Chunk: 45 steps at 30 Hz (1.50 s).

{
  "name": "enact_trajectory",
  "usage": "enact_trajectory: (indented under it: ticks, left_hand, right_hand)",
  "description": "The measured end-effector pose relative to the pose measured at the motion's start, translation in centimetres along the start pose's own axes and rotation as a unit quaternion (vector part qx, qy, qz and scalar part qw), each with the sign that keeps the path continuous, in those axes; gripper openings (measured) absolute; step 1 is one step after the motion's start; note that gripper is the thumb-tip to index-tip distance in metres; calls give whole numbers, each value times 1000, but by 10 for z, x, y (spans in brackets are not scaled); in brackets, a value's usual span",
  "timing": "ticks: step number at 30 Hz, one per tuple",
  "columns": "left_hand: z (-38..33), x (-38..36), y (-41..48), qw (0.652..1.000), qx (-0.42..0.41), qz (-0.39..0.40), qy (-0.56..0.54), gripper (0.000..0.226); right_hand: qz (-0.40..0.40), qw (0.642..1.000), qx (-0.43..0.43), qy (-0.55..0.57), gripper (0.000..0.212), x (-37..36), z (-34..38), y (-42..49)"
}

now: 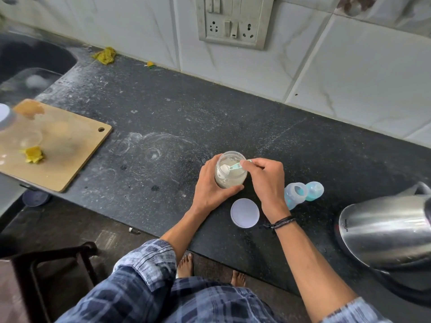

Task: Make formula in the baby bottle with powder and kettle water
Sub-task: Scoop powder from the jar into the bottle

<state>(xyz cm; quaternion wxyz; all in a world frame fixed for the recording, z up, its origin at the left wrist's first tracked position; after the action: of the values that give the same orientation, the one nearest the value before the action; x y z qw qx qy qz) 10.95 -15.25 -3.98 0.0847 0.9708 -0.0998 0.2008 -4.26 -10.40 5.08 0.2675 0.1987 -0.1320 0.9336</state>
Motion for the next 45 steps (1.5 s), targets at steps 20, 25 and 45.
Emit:
enact_trajectory:
  ticks: [20,25,45]
  left_hand:
    - [-1,0,0,1000,-2,-5,3,91]
    - [0,0,1,1000,-5,-5,3,91]
    - [0,2,-10,998,14,16,-53,117]
  right_hand:
    - [-40,989,-95,105,29,9,-38,-1]
    - [-33,984,-120,127,28,9,-42,-1]
    - [-13,938,-178,297,18,34,-48,-19]
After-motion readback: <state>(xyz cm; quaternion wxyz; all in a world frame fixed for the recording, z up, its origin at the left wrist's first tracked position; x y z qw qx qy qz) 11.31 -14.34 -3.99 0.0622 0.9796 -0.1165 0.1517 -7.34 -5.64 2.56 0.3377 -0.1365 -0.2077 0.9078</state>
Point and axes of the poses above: each hand's wrist, its own y-axis towards the middle knuckle, its own x-axis out of the back of the hand, z = x × y, the point moved 7 cm from there along y, towards the middle knuckle, and after that the axes turned 1 degree about -z, right-handed, at the moved point
